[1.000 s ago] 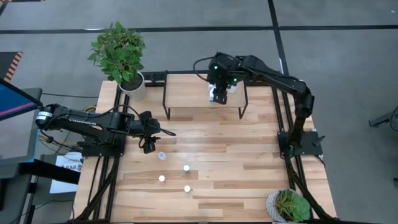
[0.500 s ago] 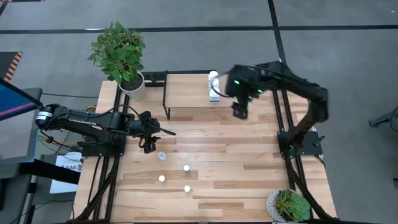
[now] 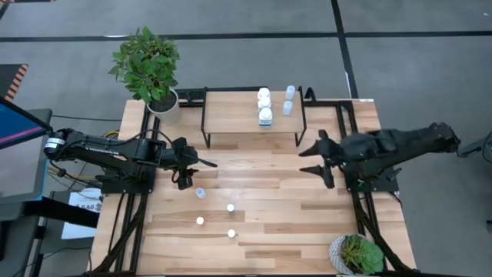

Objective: Pick and place medicine bottles onto shelf by color
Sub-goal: Align the white bottle with the other white bottles on the shelf

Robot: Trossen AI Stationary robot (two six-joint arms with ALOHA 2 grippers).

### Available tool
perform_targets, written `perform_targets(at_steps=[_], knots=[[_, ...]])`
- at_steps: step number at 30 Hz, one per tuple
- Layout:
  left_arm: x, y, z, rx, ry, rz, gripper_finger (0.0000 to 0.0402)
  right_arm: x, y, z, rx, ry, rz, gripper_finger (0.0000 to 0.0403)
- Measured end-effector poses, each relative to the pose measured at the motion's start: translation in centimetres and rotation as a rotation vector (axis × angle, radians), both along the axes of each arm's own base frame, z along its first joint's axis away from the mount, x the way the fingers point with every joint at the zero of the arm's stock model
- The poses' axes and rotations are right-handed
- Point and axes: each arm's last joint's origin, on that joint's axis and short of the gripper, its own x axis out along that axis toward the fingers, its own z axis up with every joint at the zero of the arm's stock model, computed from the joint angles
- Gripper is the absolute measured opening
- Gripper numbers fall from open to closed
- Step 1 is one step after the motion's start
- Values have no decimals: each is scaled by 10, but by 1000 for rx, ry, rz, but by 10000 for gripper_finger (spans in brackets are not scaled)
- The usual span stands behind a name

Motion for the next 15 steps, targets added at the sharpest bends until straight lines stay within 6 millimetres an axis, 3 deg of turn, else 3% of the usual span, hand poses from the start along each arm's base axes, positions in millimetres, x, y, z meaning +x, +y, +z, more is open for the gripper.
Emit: perform_targets(at_steps=[7, 15], knots=[[0, 0, 0, -6, -5, -1, 162, -22, -5, -57, -34, -264, -109, 259], [1, 0, 1, -11, -15, 0, 162, -31, -8, -119, -48, -386, -104, 259]])
